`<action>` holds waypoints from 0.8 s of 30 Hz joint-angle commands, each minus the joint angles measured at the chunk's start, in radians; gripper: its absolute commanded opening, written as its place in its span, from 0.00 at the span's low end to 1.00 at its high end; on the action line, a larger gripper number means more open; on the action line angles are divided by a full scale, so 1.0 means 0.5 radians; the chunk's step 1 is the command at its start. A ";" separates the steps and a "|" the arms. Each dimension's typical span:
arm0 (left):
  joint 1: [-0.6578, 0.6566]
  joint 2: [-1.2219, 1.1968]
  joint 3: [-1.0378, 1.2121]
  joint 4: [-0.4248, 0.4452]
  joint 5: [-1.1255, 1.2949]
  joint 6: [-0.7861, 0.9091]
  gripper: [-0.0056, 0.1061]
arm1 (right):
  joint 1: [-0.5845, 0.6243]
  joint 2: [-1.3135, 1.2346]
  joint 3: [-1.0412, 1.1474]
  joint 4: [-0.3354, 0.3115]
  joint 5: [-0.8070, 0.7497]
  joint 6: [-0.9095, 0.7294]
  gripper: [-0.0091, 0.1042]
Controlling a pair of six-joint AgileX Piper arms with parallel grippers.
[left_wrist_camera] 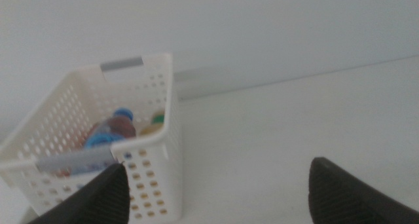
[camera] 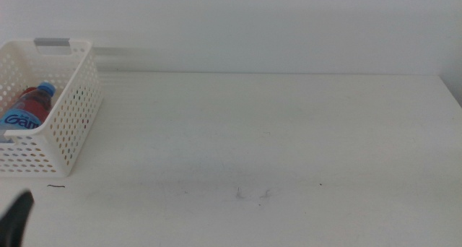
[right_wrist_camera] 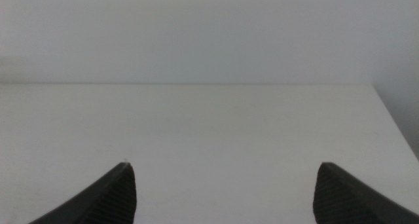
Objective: Use arms to grab the bottles and put them into the dustbin to the left of the table.
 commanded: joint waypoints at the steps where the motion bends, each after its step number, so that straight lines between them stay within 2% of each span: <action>1: -0.004 -0.179 0.159 -0.073 -0.063 -0.014 0.89 | -0.072 -0.306 0.202 -0.009 -0.017 -0.003 0.87; 4: -0.004 -0.203 0.298 -0.082 -0.091 -0.014 0.89 | -0.162 -0.660 0.384 -0.033 0.009 -0.003 0.87; 9: -0.004 -0.203 0.395 -0.208 -0.336 -0.014 0.89 | -0.243 -0.687 0.422 -0.033 0.073 -0.003 0.87; 13: -0.004 -0.203 0.395 -0.179 -0.281 -0.014 0.89 | -0.243 -0.687 0.422 -0.173 0.080 -0.003 0.87; 23: -0.004 -0.203 0.395 -0.175 -0.297 -0.014 0.89 | -0.243 -0.687 0.422 -0.165 0.061 -0.003 0.87; 24: -0.004 -0.203 0.395 -0.067 -0.311 -0.054 0.89 | -0.243 -0.687 0.422 -0.165 0.061 -0.003 0.87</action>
